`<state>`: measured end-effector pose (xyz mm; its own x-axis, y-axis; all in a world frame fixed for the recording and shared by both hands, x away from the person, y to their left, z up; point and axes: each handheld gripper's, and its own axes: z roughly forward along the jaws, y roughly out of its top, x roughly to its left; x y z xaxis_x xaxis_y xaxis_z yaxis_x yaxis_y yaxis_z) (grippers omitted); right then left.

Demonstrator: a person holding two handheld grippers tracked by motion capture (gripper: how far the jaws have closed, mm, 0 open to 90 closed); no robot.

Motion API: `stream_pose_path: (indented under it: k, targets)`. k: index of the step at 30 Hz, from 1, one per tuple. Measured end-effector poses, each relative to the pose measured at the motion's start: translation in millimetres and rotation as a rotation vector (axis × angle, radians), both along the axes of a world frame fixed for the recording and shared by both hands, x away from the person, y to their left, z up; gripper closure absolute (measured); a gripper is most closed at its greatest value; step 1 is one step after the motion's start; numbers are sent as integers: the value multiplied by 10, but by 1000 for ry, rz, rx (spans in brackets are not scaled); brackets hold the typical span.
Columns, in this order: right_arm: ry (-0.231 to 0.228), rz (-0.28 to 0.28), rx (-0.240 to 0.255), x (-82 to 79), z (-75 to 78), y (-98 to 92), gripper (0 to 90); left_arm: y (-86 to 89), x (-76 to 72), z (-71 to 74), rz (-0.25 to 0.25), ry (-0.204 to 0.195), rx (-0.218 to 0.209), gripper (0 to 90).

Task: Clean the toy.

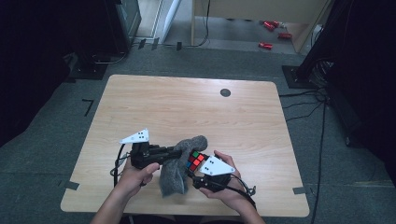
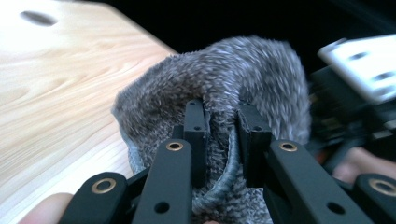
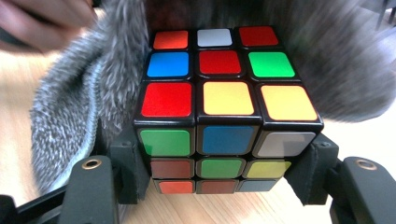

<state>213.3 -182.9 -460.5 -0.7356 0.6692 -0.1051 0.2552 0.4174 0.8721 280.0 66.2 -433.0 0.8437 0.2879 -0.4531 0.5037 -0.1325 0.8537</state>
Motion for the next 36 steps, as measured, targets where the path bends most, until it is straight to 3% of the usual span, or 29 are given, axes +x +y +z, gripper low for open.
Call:
stream_pose_path:
  k: [2, 10, 13, 17, 21, 25, 30, 36]
  targets:
    - [8, -3, -9, 2, -18, 17, 344, -65, -44, 27, -11, -34, 45, 779]
    - [15, -19, -46, -2, -58, 90, 344, -212, -128, 22, -51, -58, 80, 764]
    - [16, -25, -48, -3, -60, 105, 345, -206, -127, 28, -15, -79, 104, 766]
    - [8, -20, -53, -17, -52, 111, 345, -128, -62, 8, 37, -59, 118, 778]
    - [3, -21, -49, -17, -34, 97, 345, -68, -27, -3, 58, -51, 121, 779]
    - [4, -27, -40, -6, -28, 80, 345, -116, -79, 21, 25, -69, 116, 782]
    - [13, -30, -49, 5, -71, 102, 344, -260, -152, 12, 1, -107, 150, 777]
    - [11, -30, -46, -1, -52, 92, 345, -82, -29, -21, 81, -58, 141, 785]
